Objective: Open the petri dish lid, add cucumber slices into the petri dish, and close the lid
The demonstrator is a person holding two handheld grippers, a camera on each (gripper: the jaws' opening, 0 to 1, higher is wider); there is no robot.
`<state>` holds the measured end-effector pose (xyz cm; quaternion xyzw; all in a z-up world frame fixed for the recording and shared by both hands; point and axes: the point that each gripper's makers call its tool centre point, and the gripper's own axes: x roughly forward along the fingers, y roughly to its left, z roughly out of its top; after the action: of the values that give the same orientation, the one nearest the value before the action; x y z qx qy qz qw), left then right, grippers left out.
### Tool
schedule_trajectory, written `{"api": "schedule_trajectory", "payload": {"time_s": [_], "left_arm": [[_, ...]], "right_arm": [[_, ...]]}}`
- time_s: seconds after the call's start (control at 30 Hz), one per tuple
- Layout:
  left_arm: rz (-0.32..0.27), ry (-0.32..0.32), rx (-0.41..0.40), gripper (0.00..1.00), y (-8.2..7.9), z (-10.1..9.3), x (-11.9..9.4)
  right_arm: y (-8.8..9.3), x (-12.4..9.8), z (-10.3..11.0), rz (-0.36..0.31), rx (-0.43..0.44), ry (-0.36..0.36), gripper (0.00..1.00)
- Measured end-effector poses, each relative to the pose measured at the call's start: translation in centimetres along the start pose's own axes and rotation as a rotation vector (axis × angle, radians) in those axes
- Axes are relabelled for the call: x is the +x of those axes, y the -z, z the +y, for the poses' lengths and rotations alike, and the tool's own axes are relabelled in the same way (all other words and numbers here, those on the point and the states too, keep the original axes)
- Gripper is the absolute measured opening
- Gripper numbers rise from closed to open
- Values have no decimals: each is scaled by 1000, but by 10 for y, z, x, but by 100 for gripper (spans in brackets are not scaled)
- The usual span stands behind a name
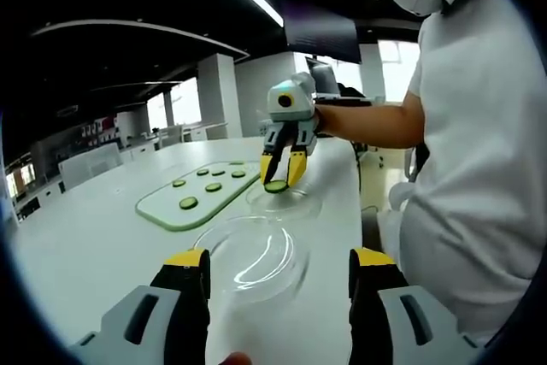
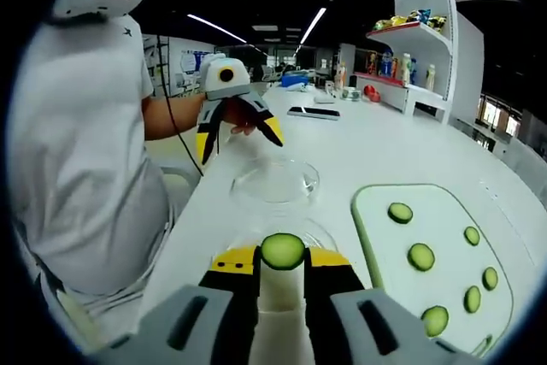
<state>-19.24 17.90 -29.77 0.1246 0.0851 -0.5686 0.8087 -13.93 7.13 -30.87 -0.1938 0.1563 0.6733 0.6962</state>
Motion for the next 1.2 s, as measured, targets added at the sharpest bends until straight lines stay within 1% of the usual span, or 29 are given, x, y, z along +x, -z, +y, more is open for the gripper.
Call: {"api": "schedule_trajectory", "payload": {"time_s": [0.13, 0.3, 0.6, 0.73, 0.97, 1.2], "left_arm": [[3, -13, -2, 64, 2, 3, -3], [8, -11, -3, 64, 3, 2, -3], [2, -23, -7, 64, 1, 6, -5], [9, -16, -7, 64, 3, 5, -4], [14, -6, -9, 64, 5, 3, -2], [10, -8, -11, 64, 4, 3, -1]], "right_arm": [[2, 1, 0, 6, -2, -4, 20], [4, 3, 1, 11, -1, -8, 20], [7, 4, 1, 27, 5, -3, 20], [12, 6, -2, 49, 5, 6, 20], [11, 7, -2, 46, 3, 5, 20], [14, 9, -2, 59, -3, 7, 20]]}}
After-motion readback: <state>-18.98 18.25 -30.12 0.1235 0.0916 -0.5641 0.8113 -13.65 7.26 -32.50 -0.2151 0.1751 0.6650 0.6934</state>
